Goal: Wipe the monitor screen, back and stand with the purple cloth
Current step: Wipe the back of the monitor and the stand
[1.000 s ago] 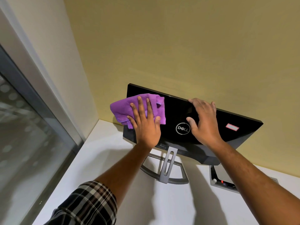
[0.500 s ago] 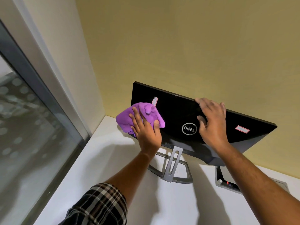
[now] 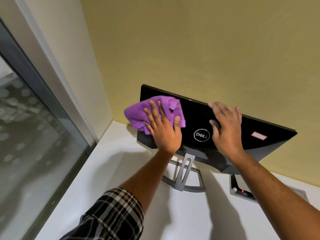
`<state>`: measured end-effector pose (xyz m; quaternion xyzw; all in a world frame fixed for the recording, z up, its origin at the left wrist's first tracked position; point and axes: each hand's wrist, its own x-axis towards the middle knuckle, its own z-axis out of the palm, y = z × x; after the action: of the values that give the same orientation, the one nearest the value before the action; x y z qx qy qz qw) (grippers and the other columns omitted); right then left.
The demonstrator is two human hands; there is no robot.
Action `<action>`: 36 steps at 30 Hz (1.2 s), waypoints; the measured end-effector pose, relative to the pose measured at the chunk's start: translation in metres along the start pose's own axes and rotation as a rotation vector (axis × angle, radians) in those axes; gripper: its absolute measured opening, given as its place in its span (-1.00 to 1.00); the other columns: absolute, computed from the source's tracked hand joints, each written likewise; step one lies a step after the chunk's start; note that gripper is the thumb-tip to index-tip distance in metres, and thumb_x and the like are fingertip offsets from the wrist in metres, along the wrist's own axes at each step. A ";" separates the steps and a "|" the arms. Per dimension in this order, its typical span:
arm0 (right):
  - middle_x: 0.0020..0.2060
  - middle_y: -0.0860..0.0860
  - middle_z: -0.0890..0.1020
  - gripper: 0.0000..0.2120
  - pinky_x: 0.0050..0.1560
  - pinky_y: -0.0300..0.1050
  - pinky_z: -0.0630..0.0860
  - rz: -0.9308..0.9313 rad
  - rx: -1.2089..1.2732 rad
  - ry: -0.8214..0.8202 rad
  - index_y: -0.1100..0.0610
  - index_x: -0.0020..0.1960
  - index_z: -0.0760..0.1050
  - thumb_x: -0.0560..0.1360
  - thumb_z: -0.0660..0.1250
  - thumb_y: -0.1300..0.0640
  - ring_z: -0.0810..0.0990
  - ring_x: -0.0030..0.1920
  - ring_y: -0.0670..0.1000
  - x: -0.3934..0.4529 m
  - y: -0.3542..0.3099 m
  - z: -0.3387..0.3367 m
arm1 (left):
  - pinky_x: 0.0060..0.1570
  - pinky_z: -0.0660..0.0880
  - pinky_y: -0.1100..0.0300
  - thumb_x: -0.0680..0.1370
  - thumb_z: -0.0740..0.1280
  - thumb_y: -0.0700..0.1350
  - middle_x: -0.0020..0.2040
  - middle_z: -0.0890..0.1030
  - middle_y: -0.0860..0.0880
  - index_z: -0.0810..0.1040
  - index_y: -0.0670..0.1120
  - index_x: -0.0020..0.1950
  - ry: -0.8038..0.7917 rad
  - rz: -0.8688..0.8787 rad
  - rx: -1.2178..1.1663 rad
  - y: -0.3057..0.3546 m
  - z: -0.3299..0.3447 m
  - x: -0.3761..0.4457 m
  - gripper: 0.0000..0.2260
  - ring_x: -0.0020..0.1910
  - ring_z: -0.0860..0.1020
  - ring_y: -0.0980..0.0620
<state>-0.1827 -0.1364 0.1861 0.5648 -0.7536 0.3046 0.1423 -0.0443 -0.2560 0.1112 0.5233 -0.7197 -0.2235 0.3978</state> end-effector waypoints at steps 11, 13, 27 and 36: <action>0.38 0.07 0.54 -0.47 0.59 0.29 0.04 0.011 -0.009 0.001 0.13 0.52 0.45 0.57 0.42 0.31 0.42 0.40 0.14 -0.002 -0.004 -0.003 | 0.57 -0.07 -0.21 0.64 0.02 0.24 0.65 -0.24 -0.08 -0.23 -0.11 0.64 -0.053 -0.137 -0.275 -0.013 0.002 -0.008 -0.26 0.62 -0.23 -0.15; 0.39 0.07 0.53 -0.48 0.59 0.29 0.04 0.005 -0.016 -0.012 0.13 0.52 0.45 0.58 0.41 0.29 0.42 0.41 0.14 -0.003 -0.004 -0.002 | 0.58 -0.11 -0.19 0.66 0.03 0.22 0.64 -0.23 -0.08 -0.21 -0.10 0.64 -0.005 -0.043 -0.214 -0.001 -0.003 0.002 -0.29 0.62 -0.23 -0.14; 0.40 0.05 0.51 -0.50 0.59 0.24 0.04 -0.004 -0.028 -0.013 0.12 0.52 0.43 0.59 0.35 0.26 0.41 0.41 0.14 -0.010 -0.007 -0.002 | 0.52 0.20 -0.03 0.68 0.19 0.08 0.64 0.08 -0.11 -0.12 -0.08 0.66 -0.087 -0.806 -0.654 -0.086 0.026 -0.019 -0.32 0.58 0.17 -0.16; 0.39 0.05 0.52 -0.53 0.59 0.22 0.02 0.024 -0.022 0.008 0.12 0.51 0.45 0.61 0.27 0.17 0.41 0.41 0.13 -0.008 -0.008 -0.001 | 0.58 -0.01 0.18 0.70 -0.02 0.18 0.66 -0.03 -0.12 -0.11 -0.12 0.65 -0.191 -0.843 -0.604 -0.076 0.020 -0.017 -0.37 0.63 0.00 -0.06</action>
<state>-0.1725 -0.1308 0.1852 0.5531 -0.7630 0.3003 0.1477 -0.0143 -0.2688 0.0381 0.6065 -0.3835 -0.6084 0.3391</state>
